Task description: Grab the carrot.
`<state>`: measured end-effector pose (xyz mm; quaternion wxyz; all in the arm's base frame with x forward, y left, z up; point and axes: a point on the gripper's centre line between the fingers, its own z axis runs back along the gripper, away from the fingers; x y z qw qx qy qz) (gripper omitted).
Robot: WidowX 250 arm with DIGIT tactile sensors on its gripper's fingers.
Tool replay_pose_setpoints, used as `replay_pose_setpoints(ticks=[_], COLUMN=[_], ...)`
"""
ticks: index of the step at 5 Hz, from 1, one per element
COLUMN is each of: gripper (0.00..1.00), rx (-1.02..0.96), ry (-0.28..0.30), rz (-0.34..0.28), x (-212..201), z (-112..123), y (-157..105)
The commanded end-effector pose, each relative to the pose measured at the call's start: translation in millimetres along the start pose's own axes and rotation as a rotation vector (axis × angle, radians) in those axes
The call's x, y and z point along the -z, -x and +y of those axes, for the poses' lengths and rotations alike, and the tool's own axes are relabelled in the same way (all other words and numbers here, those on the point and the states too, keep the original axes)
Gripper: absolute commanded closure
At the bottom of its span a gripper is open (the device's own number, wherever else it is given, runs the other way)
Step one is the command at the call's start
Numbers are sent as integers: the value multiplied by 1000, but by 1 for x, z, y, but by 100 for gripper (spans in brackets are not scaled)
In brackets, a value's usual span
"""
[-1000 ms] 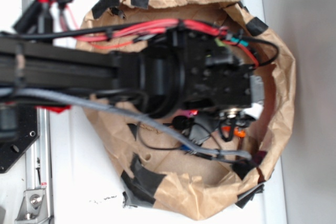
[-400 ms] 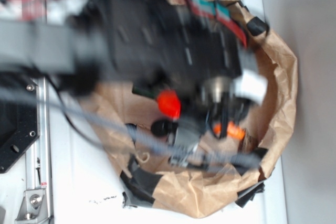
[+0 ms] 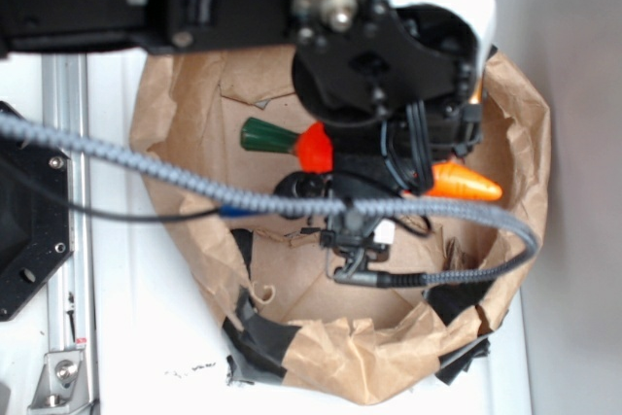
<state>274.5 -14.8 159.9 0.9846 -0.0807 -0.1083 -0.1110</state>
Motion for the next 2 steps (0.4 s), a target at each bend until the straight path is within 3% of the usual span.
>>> replay_pose_setpoints(ticks=[1,2], gripper=[100,100], rx=[-11,-39], ry=[-83,-80], rz=[-86,-89], x=[-17,-13], z=[-1,0], y=[-4,-3])
